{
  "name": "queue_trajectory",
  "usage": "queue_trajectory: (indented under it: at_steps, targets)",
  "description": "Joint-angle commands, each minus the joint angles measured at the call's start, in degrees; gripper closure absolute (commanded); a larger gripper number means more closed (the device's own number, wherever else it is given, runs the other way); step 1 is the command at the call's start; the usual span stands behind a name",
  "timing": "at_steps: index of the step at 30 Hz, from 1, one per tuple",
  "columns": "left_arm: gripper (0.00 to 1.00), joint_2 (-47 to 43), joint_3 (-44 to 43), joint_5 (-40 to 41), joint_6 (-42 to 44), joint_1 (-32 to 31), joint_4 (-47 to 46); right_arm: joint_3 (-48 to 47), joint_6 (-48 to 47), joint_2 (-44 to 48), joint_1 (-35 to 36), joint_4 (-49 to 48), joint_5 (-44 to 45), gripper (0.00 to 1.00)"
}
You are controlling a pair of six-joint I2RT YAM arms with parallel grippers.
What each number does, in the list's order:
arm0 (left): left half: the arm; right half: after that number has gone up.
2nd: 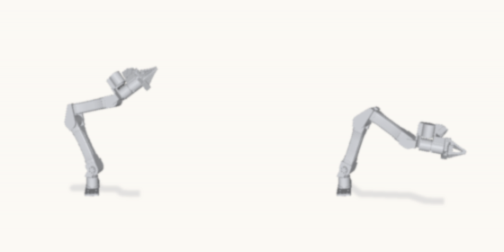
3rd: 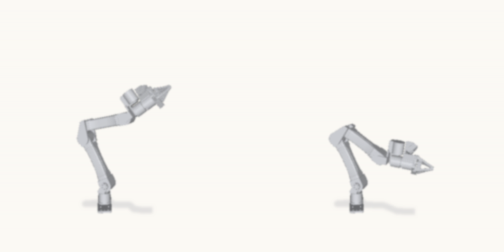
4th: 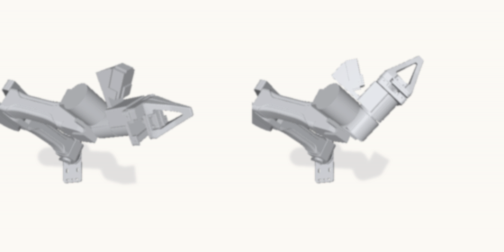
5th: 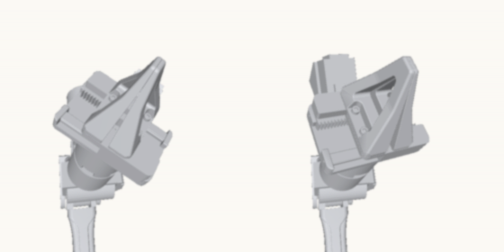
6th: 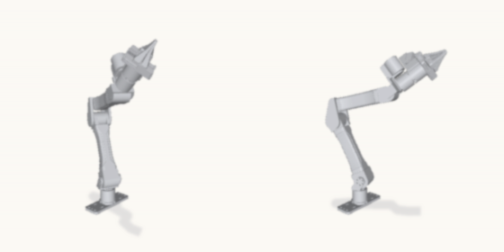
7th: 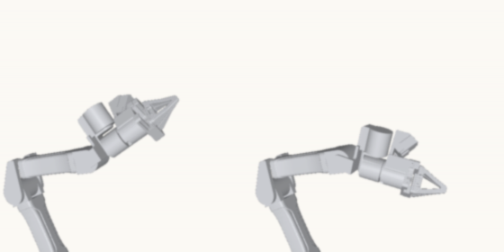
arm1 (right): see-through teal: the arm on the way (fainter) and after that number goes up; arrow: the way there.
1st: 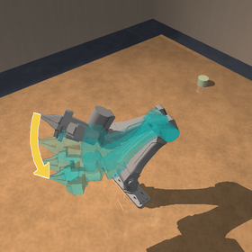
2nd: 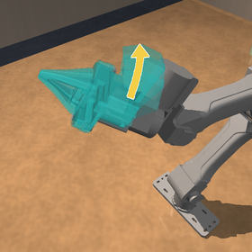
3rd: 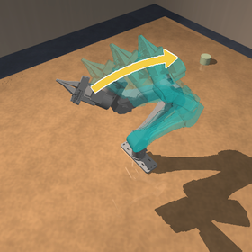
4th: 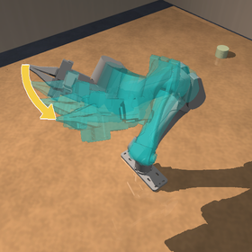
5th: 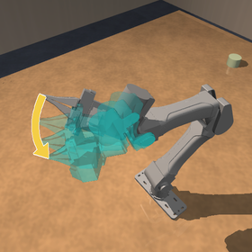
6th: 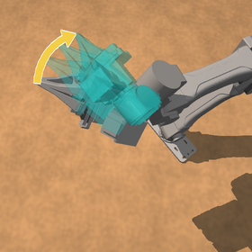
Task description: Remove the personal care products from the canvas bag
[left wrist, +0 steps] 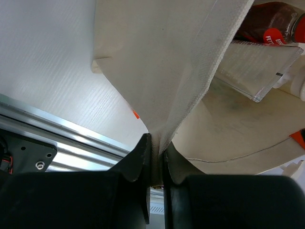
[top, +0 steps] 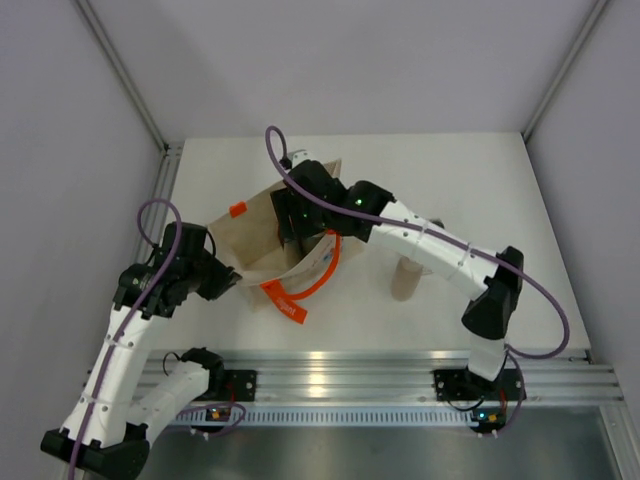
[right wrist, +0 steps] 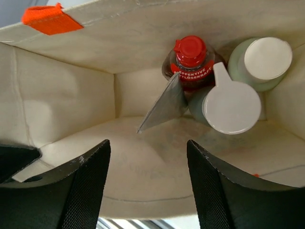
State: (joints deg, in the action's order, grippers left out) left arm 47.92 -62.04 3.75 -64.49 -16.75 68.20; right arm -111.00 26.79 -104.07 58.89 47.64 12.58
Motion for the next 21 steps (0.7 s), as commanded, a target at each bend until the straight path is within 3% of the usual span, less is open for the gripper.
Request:
queue_trajectory:
  at_steps: [1, 14, 21]
  targets:
    - [1.00, 1.6, 1.6, 1.3, 0.4, 0.4, -4.4, -5.7, 4.3, -4.5, 1.2, 4.3, 1.3, 0.37]
    - [1.00, 1.7, 2.5, -0.1, 1.3, 0.4, -6.0, -12.3, 6.5, -16.9, 0.9, 6.0, 7.5, 0.44]
    - [1.00, 1.9, 2.7, -0.2, 1.7, 0.4, -6.4, -12.1, 8.6, -20.0, 0.9, 6.1, 8.9, 0.56]
